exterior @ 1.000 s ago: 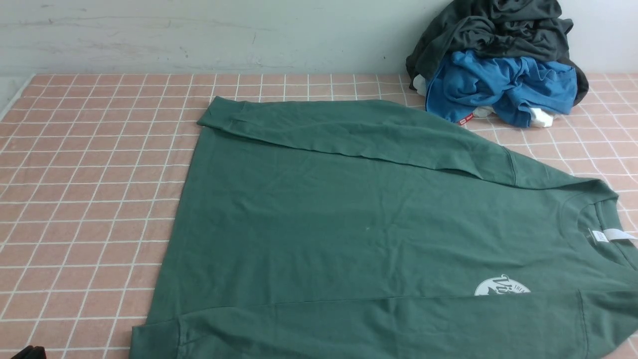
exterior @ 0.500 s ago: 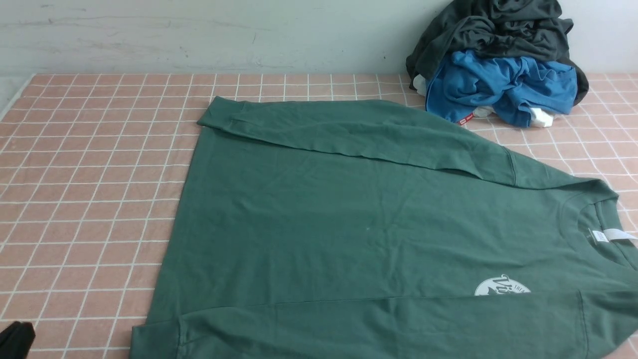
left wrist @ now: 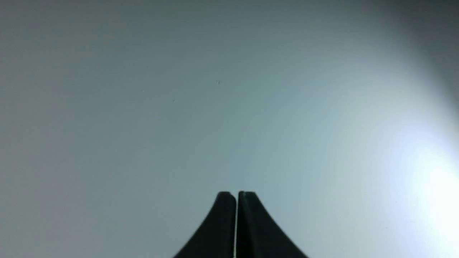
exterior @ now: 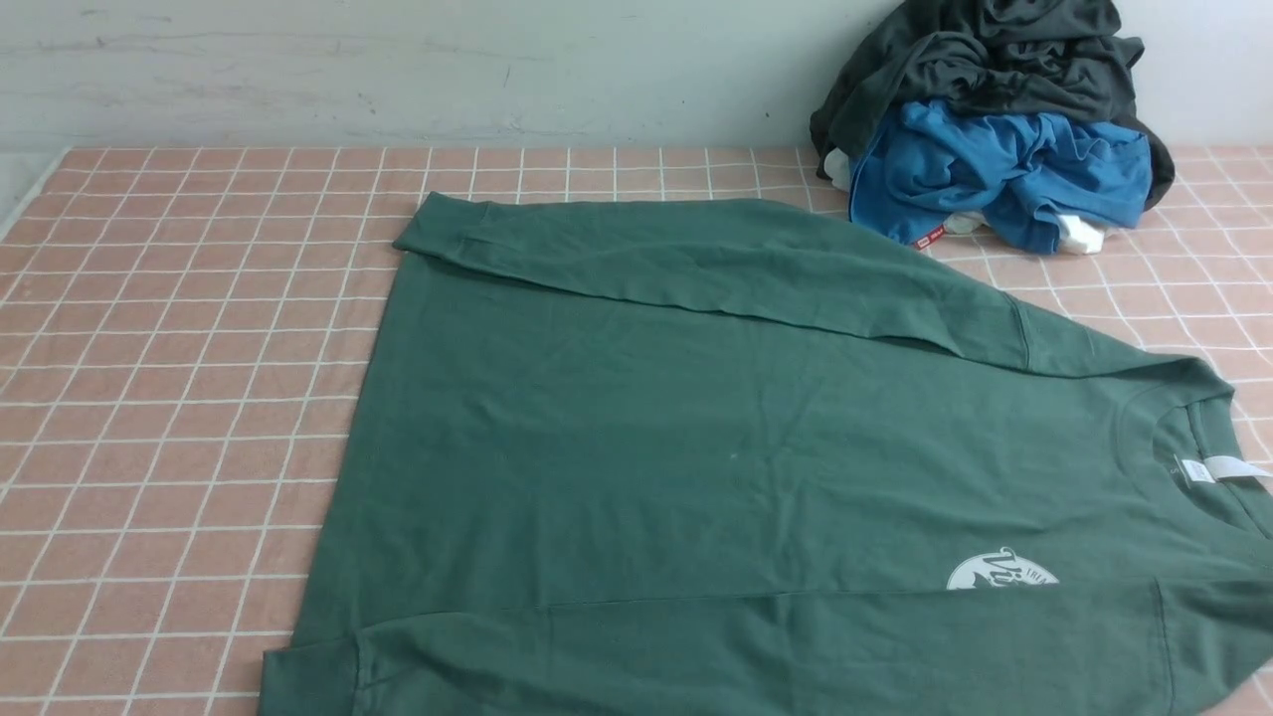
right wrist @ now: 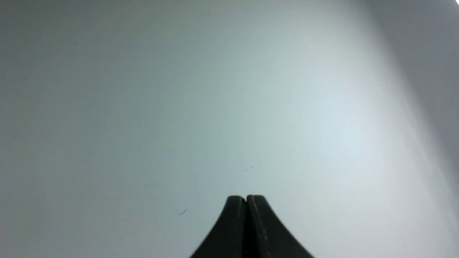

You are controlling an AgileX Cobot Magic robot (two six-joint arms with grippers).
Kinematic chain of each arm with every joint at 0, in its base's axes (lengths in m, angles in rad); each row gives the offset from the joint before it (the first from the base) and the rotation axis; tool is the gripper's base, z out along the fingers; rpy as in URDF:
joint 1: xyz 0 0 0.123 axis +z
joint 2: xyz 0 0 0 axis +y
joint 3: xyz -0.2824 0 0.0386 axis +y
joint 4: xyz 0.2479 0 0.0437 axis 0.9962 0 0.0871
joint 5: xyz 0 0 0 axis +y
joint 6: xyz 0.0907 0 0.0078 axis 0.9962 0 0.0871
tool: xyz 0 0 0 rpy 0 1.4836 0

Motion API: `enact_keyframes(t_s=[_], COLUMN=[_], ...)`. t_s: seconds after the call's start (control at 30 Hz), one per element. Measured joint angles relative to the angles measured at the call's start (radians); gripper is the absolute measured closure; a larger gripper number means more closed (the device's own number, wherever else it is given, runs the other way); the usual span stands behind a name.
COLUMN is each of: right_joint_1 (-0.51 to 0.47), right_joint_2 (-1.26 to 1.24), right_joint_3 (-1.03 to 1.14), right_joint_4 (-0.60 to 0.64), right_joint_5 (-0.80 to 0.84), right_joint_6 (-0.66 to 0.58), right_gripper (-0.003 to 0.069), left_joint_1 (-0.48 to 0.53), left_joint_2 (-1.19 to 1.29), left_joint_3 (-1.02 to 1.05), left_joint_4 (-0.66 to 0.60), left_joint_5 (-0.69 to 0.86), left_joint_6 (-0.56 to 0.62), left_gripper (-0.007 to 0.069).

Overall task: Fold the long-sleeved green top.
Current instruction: Use the left arm to clamp the cuff closest to it

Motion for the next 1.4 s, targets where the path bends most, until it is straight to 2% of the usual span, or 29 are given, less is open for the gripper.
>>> enact_keyframes(t_s=[0.03,0.07,0.1,0.17,0.27,0.37,0.4,0.47,0.57,0.67,0.7,0.73,0.77,0.8,0.87,0.93,1.0,1.1,1.17,1.4], right_joint_1=[0.0,0.0,0.0,0.0,0.0,0.0,0.0,0.004,0.036,0.089,0.118,0.128,0.147,0.184,0.224,0.245,0.28,0.301,0.304,0.307], right_joint_2=[0.012,0.015,0.044,0.098,0.243,0.361,0.474,0.591,0.72,0.819,0.883,0.893,0.944,1.032,1.131,1.18,1.255,1.278,1.279,1.282], right_joint_3=[-0.004,-0.006,-0.034,-0.106,-0.294,-0.425,-0.506,-0.584,-0.653,-0.674,-0.676,-0.677,-0.678,-0.68,-0.68,-0.683,-0.715,-0.761,-0.786,-0.792], right_joint_4=[0.002,0.002,-0.021,-0.099,-0.298,-0.393,-0.434,-0.427,-0.329,-0.192,-0.111,-0.1,-0.046,0.032,0.118,0.17,0.278,0.373,0.447,0.508], right_joint_5=[-0.003,-0.001,0.012,0.055,0.22,0.405,0.57,0.746,0.96,1.109,1.207,1.218,1.261,1.338,1.366,1.364,1.372,1.407,1.413,1.411], right_joint_6=[-0.022,-0.026,-0.062,-0.089,-0.106,-0.107,-0.095,-0.053,0.029,0.024,-0.033,-0.045,-0.109,-0.23,-0.372,-0.445,-0.568,-0.661,-0.729,-0.807], right_gripper=[0.0673,0.0673,0.0673,0.0673,0.0673,0.0673,0.0673,0.0673,0.0673,0.0673,0.0673,0.0673,0.0673,0.0673,0.0673,0.0673,0.0673,0.0671,0.0669,0.0669], left_joint_1=[0.0,0.0,0.0,0.0,0.0,0.0,0.0,0.0,-0.002,-0.025,-0.042,-0.044,-0.05,-0.056,-0.056,-0.056,-0.056,-0.056,-0.056,-0.056], left_joint_2=[0.007,0.01,0.049,0.134,0.334,0.471,0.572,0.665,0.788,0.867,0.919,0.926,0.959,1.027,1.12,1.16,1.255,1.334,1.386,1.471], left_joint_3=[-0.049,-0.071,-0.149,-0.28,-0.405,-0.435,-0.438,-0.439,-0.456,-0.489,-0.511,-0.514,-0.525,-0.547,-0.568,-0.577,-0.596,-0.601,-0.602,-0.606], left_joint_4=[-0.004,-0.004,-0.004,-0.004,-0.004,-0.004,-0.01,-0.025,-0.111,-0.184,-0.227,-0.227,-0.253,-0.284,-0.305,-0.306,-0.307,-0.307,-0.308,-0.306], left_joint_5=[0.112,0.133,0.299,0.534,0.867,0.977,1.026,1.043,1.123,1.242,1.33,1.33,1.38,1.44,1.48,1.484,1.486,1.461,1.412,1.286], left_joint_6=[-0.003,-0.003,-0.003,-0.003,-0.002,-0.001,-0.002,-0.009,-0.019,0.056,0.128,0.134,0.18,0.252,0.293,0.301,0.299,0.279,0.239,0.183], left_gripper=[0.0628,0.0628,0.0628,0.0628,0.0628,0.0628,0.0628,0.0628,0.0628,0.0627,0.0627,0.0627,0.0627,0.0627,0.0625,0.0622,0.0592,0.0539,0.0477,0.0262])
